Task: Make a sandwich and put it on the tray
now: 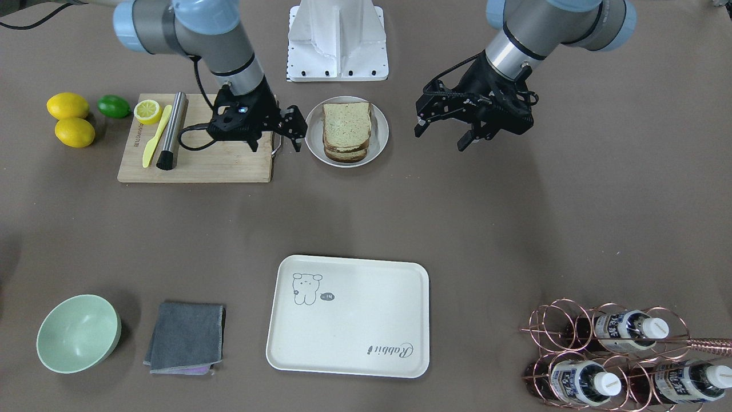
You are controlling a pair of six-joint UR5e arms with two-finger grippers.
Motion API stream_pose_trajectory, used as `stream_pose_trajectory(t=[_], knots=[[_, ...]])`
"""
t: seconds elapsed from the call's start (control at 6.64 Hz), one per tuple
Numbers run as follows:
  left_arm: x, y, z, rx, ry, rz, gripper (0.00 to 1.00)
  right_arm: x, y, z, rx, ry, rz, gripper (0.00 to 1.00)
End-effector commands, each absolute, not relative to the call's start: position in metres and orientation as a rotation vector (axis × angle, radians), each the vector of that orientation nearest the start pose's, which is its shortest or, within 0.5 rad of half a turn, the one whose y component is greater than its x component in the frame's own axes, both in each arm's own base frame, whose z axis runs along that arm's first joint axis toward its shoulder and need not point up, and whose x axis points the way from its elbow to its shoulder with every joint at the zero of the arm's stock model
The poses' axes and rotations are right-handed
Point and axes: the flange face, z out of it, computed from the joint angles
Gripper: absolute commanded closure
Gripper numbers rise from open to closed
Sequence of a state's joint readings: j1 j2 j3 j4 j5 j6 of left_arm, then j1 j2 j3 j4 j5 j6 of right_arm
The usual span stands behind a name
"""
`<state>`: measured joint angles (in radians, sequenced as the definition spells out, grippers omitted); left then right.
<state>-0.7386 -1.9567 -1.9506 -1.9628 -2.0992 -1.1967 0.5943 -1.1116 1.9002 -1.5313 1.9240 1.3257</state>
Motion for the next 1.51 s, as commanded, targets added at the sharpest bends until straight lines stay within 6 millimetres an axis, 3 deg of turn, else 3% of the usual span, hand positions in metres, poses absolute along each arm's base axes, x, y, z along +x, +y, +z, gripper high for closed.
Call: stream_pose_trajectory(t=[0.0,0.15,0.3,0.6,0.9,1.05,1.2,1.35], knots=[[0.370,-0.433,0.232,0.172,1.182,-0.005,0.02,-0.344,-0.468,0.326,0.037,-0.720,0.029,0.00],[0.379,-0.429,0.235,0.167,1.161,-0.011,0.03,-0.284,-0.484,0.368,0.030,-0.719,-0.047,0.00],[0.402,-0.414,0.237,0.170,1.143,-0.021,0.03,-0.220,-0.488,0.414,0.016,-0.742,-0.116,0.00],[0.437,-0.387,0.241,0.160,1.123,-0.018,0.03,-0.104,-0.471,0.507,0.016,-0.736,-0.217,0.00],[0.459,-0.369,0.246,0.179,1.102,-0.008,0.03,0.010,-0.438,0.602,0.026,-0.734,-0.251,0.00],[0.471,-0.355,0.248,0.173,1.100,0.000,0.03,0.055,-0.419,0.648,0.032,-0.732,-0.284,0.00],[0.478,-0.346,0.247,0.155,1.103,-0.004,0.03,0.090,-0.404,0.671,0.033,-0.723,-0.253,0.00],[0.489,-0.332,0.249,0.152,1.100,0.014,0.03,0.097,-0.401,0.674,0.031,-0.720,-0.234,0.00]])
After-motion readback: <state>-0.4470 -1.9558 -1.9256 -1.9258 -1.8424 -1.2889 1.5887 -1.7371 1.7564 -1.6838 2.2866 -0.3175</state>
